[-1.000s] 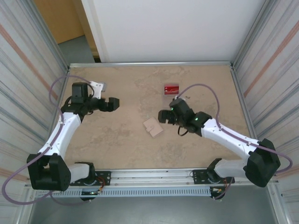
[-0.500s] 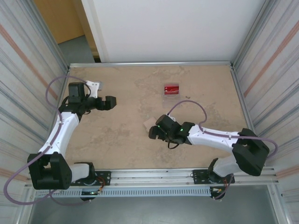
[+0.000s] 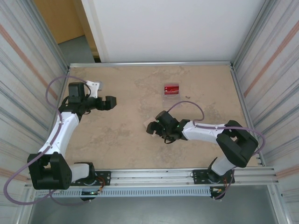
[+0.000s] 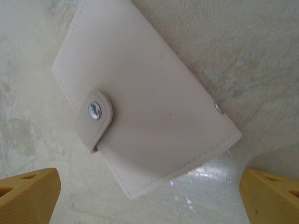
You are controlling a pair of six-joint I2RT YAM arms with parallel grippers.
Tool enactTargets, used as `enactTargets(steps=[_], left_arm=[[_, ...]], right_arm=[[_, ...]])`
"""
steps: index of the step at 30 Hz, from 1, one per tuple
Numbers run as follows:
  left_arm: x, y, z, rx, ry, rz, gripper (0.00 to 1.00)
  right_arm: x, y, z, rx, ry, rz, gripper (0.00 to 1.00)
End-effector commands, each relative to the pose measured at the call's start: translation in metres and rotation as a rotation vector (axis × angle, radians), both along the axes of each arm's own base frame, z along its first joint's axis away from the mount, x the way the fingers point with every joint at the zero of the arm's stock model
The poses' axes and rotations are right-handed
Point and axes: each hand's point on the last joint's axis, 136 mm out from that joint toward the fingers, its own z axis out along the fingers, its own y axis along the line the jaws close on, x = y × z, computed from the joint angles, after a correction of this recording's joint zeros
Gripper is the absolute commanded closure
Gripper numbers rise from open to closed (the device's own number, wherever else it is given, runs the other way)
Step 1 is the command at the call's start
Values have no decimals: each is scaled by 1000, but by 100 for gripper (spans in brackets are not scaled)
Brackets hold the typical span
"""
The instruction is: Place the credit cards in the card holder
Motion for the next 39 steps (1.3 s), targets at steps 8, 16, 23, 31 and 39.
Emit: enactTargets(steps=[8, 16, 23, 31, 39], left_arm=[[-4, -4, 12, -3, -53, -31, 1], [-6, -5, 14, -2, -62, -37, 1], [-8, -6, 15, 7, -73, -51, 1], [-11, -7, 12, 31, -68, -76, 1], [-13, -12, 7, 45, -69, -136, 1]], right_arm=[[36, 27, 19, 15, -43, 42, 4], [65, 42, 20, 20, -47, 74, 4], [82, 69, 15, 52, -22, 142, 8], [97, 103, 9, 107, 1, 221, 8], [121, 118, 31, 209, 0, 274, 13]])
